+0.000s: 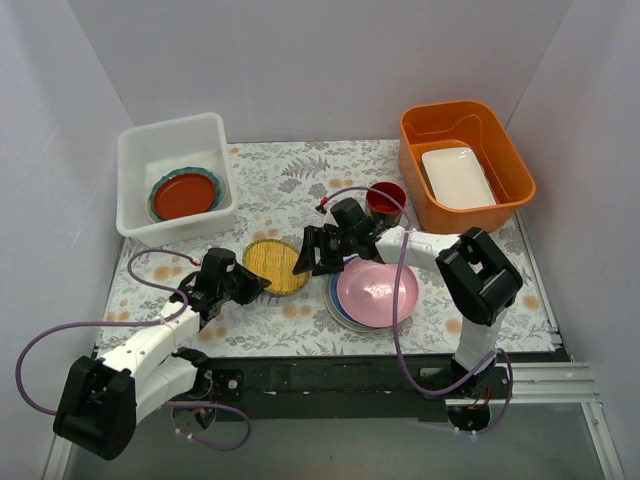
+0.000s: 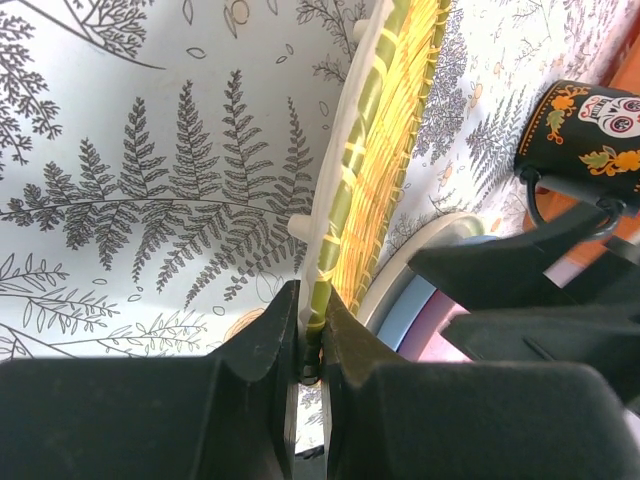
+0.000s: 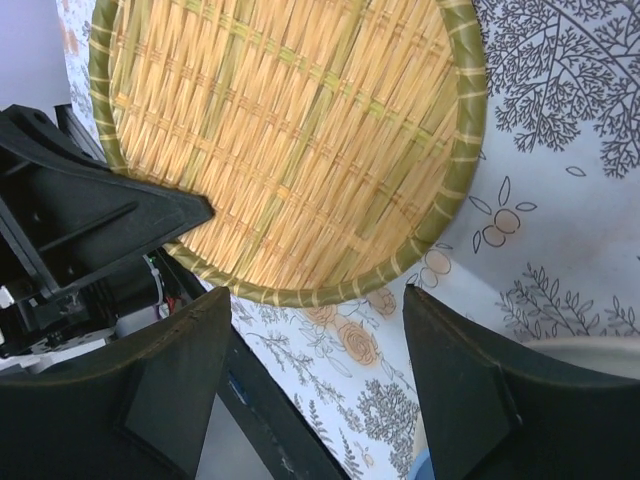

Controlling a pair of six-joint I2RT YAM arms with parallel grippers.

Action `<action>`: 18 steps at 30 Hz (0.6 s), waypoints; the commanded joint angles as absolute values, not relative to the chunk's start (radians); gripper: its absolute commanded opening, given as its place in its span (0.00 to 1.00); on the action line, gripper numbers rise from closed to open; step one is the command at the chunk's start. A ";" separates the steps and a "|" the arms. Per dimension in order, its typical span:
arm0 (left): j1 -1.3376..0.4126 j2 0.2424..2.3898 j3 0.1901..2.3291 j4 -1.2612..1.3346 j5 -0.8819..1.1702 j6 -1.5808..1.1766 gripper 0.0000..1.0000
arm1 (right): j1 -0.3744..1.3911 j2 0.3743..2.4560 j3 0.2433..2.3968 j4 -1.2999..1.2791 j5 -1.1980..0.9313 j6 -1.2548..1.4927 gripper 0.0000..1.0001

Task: Place the plates into the plastic bin on the countertop
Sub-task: Pick up the plate at the center of the board.

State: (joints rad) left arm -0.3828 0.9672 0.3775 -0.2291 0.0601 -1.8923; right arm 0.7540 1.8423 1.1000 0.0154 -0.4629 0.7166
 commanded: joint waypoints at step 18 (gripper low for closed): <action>-0.380 1.069 0.742 -0.462 0.041 -1.698 0.00 | 0.744 1.626 1.400 -0.558 -0.037 0.508 0.88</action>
State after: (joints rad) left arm -0.3824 1.0653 0.6559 -0.4522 0.0181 -1.7432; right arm 0.7498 1.6600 1.3296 -0.3866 -0.1970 0.5701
